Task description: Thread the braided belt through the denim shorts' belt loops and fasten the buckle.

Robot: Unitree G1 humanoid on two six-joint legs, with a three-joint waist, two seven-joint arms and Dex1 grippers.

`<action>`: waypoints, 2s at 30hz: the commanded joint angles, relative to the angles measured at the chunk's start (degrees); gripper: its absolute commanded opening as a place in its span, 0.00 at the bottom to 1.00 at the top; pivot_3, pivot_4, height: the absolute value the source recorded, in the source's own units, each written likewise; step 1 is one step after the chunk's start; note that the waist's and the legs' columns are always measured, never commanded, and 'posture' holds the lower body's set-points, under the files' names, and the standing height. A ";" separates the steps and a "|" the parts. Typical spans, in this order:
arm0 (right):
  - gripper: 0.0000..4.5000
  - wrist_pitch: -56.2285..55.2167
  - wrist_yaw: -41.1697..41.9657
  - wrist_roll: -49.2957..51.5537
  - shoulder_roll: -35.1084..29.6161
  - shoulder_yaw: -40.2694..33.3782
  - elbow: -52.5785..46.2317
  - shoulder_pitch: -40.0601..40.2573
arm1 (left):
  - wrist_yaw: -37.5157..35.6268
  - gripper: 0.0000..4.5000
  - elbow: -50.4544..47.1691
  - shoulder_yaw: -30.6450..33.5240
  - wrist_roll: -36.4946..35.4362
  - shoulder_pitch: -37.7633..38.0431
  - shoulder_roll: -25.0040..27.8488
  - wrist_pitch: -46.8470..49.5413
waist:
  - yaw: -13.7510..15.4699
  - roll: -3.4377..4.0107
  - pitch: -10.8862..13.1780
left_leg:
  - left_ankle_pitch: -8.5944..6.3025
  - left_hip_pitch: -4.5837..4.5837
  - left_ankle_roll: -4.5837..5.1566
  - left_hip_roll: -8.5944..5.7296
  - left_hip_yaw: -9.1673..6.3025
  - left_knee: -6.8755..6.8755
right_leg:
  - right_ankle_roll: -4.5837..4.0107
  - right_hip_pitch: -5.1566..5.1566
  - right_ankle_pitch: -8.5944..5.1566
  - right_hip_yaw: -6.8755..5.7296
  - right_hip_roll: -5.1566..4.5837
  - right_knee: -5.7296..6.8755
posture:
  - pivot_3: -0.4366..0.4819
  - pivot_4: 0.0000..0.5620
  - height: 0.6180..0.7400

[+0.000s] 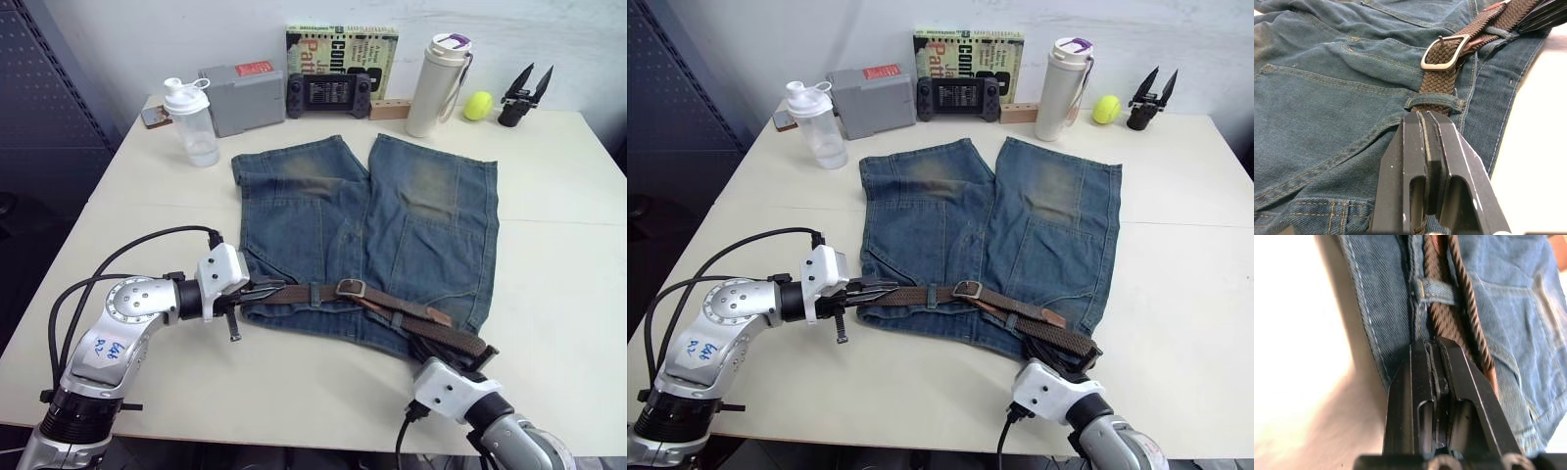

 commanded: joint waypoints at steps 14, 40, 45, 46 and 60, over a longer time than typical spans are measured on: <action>0.16 -0.26 1.50 4.81 4.08 -4.38 2.32 4.51 | 0.67 0.00 -0.68 -0.11 0.07 -0.48 -0.78 -0.44 | 0.04 -0.02 -0.01 | -0.01 0.04 -0.03 0.07 0.03 0.00 | -0.01 0.03 -0.01 0.12 0.07 0.00 | 0.48 0.27 0.92; 0.03 32.89 16.71 13.87 5.30 -1.22 -4.67 -2.53 | -3.39 0.00 0.36 1.16 -2.91 -1.55 2.78 4.89 | -0.03 -0.73 -0.50 | -0.04 0.10 -0.07 0.13 -0.04 -0.03 | -0.06 0.04 -0.03 0.15 0.17 0.07 | 0.48 0.27 0.92; 0.00 36.67 16.29 14.40 4.68 -0.19 -4.96 -4.84 | -4.83 0.40 -1.63 2.32 -7.13 -1.74 4.25 10.06 | -0.11 -1.03 -0.69 | -0.06 0.13 -0.11 0.30 -0.06 -0.05 | -0.10 0.06 -0.05 0.16 0.26 0.05 | 0.48 0.27 0.92; 0.00 36.69 16.20 14.28 4.33 0.11 -4.83 -5.11 | -4.73 0.49 -1.43 1.22 -5.13 -1.54 4.72 8.43 | -0.15 -1.08 -0.72 | -0.07 0.13 -0.12 0.41 -0.06 -0.05 | -0.10 0.06 -0.05 0.17 0.29 0.05 | 0.48 0.27 0.92; 0.00 38.01 15.02 15.33 3.87 1.04 -5.36 -5.72 | 6.89 1.00 10.16 -9.12 20.83 -4.48 2.51 -13.85 | -0.08 -1.26 -0.93 | -0.22 0.22 -0.39 0.69 0.11 -0.03 | -0.30 0.08 -0.15 0.27 0.78 -0.03 | 0.48 0.27 0.92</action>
